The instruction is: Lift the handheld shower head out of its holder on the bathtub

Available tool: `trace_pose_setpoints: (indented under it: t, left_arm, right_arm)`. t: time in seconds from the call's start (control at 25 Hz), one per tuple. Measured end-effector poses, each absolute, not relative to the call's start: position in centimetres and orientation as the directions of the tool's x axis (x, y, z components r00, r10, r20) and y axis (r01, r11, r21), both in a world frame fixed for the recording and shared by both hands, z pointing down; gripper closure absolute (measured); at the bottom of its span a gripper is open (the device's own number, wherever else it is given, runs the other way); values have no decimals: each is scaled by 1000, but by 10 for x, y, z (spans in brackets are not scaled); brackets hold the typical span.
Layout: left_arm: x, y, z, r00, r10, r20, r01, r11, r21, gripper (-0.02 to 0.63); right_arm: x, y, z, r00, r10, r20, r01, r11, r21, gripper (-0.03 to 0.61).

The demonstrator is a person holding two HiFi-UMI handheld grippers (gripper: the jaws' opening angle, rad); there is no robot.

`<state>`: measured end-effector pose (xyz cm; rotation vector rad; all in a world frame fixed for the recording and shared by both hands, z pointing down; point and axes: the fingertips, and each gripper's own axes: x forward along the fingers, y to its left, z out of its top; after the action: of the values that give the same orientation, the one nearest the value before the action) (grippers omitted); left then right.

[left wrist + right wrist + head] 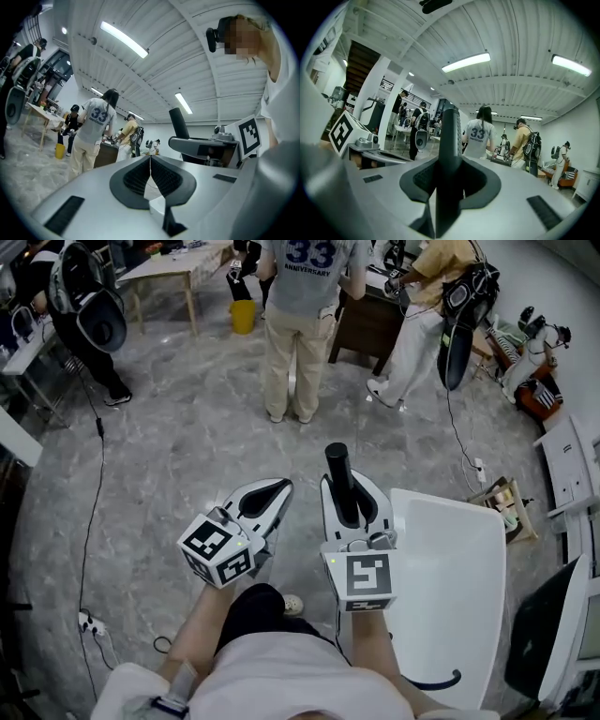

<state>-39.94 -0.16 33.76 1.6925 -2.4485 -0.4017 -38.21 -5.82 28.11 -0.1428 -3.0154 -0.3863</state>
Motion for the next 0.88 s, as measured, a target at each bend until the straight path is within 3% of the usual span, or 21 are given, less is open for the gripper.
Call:
trace_pose_setpoints:
  t: [0.88]
  left_arm:
    - [-444,87,342,-579,-815,-32,-785,547,292,603]
  right_arm:
    - [-441,41,302,-919,364,150,387,904,180,456]
